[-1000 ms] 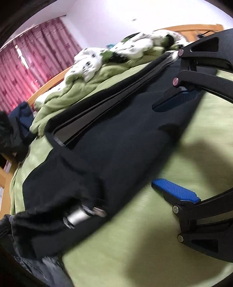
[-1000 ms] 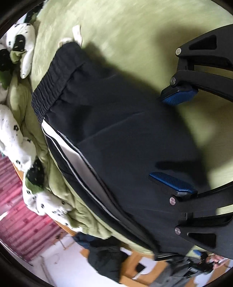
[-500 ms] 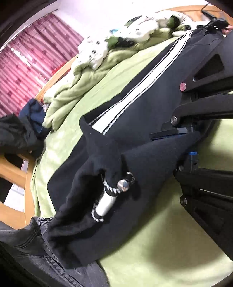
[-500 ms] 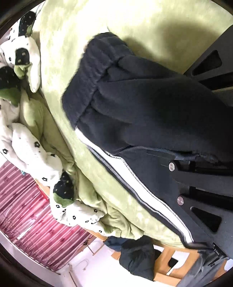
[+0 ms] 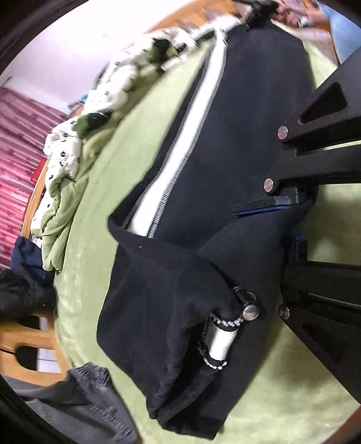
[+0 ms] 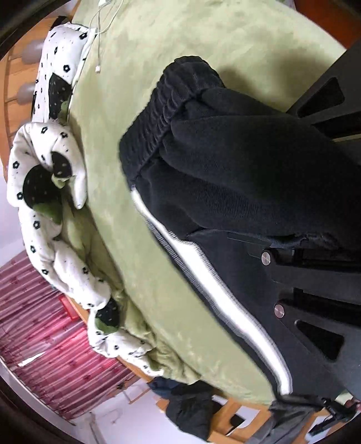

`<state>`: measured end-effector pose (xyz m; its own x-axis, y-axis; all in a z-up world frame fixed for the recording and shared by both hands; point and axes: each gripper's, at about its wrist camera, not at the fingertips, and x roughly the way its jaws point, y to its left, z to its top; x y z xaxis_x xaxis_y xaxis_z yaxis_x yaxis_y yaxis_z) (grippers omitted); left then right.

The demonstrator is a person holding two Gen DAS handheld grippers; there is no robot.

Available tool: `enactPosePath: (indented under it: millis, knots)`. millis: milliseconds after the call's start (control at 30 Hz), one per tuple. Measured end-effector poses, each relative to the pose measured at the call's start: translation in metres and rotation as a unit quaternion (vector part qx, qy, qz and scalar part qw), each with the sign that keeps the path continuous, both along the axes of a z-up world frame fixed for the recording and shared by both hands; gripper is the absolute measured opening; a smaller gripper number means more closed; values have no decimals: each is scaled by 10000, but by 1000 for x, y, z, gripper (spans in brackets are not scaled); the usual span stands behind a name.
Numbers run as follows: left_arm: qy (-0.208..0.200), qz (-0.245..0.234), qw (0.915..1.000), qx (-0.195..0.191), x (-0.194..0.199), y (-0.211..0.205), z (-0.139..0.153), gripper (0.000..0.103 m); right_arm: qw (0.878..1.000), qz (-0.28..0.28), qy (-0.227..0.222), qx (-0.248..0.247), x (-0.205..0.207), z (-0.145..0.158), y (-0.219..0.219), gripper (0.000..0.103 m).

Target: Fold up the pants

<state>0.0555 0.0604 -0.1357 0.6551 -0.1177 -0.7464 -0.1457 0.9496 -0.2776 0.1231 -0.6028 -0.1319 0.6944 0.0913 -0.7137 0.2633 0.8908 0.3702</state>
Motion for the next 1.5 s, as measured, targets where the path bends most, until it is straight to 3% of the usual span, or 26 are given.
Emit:
enactPosePath:
  millis: [100,200,233,300,467,533,567,600,667,733,833,1000,1100,1167,1233,1300,1433,1500]
  knots:
    - [133,100,9997,-181,-3,4,-6,19,9994,115,328,66,-5,-20,-5,29]
    - [255,181,9990,-325,-11,15,-3,43,9995,-49,27,305,-30,-16,-18,44]
    - [211,208,9993,-234,-19,20,0,57,9991,-169,-38,383,-37,-15,-24,49]
    - [48,283,9995,-119,-28,24,0,65,9971,-584,-179,450,-45,-13,-36,70]
    - [7,348,9993,-102,-37,24,1,66,9902,-986,-199,973,-17,-33,-60,73]
    - [-16,370,9993,3,-39,22,5,66,9871,-1269,-226,952,-5,-32,-67,66]
    - [-25,363,9993,82,-35,17,7,66,9884,-1273,-237,792,0,-25,-70,50]
    - [-47,372,9991,185,-36,16,9,68,9907,-1109,-428,664,3,-14,-73,48]
    - [-105,384,9987,317,-38,13,13,68,9911,-900,-761,619,3,3,-78,48]
    - [-201,429,9978,459,-41,9,18,68,9945,-808,-521,405,10,6,-75,50]
    - [-407,472,9957,684,-54,6,30,67,9984,-510,213,-147,16,-8,-70,56]
    - [-560,500,9937,832,-49,16,42,67,9966,-806,149,8,-31,-14,-80,66]
    - [-210,388,9956,828,-21,21,34,55,9952,-964,136,19,-55,-5,-74,66]
    - [-67,313,9965,767,-9,22,26,29,9945,-1036,141,-61,-66,5,-66,66]
    - [-153,250,9945,1001,0,22,25,21,9936,-1098,77,-270,-78,18,-55,66]
    - [-455,425,9911,1176,6,29,35,18,9922,-1144,61,-484,-89,30,-44,66]
    - [-946,971,9882,714,36,83,64,15,9904,-1136,224,-760,-87,43,-20,66]
    - [-948,1065,9868,767,54,102,68,15,9903,-1052,283,-861,-78,47,-2,66]
